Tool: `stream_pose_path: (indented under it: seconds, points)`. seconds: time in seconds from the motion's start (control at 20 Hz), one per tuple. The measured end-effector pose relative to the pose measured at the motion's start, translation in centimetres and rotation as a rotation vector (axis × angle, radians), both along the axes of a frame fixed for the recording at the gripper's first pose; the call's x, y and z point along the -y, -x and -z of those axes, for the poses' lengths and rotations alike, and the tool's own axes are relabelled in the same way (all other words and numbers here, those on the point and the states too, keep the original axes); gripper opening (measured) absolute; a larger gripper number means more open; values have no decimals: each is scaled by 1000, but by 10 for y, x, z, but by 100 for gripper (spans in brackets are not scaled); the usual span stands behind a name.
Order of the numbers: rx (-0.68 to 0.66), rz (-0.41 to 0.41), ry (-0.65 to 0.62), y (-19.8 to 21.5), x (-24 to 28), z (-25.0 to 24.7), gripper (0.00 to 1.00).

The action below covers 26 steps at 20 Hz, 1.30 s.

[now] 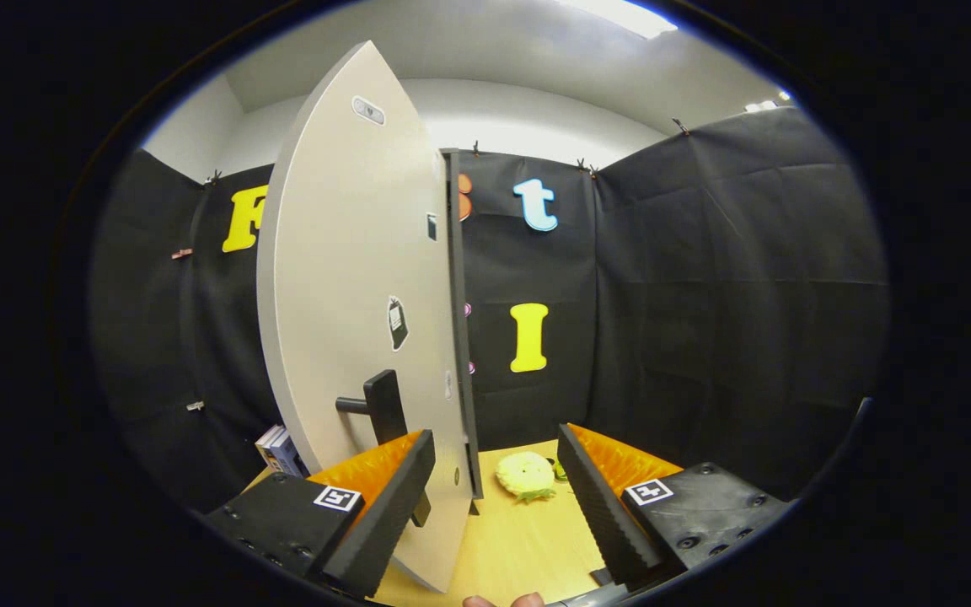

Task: Open the shoe cabinet door, grab the shoes and put them into the shoe cabinet, then close the shoe cabinet door.

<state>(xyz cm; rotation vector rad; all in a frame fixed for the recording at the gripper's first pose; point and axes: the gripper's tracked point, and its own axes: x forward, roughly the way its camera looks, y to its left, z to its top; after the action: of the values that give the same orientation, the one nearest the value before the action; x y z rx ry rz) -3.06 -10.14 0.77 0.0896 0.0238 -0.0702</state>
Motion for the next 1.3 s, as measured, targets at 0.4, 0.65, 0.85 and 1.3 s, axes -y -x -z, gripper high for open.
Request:
stream_pose_path:
  seconds: [0.4, 0.65, 0.85, 1.3]
  points:
    - [6, -55, 9, -25, -80, 3, 98]
    - [-8, -133, 21, -54, -131, 7, 98]
    - [-48, -223, -9, -75, -174, 14, 98]
    - [0, -252, 43, -83, -193, 5, 99]
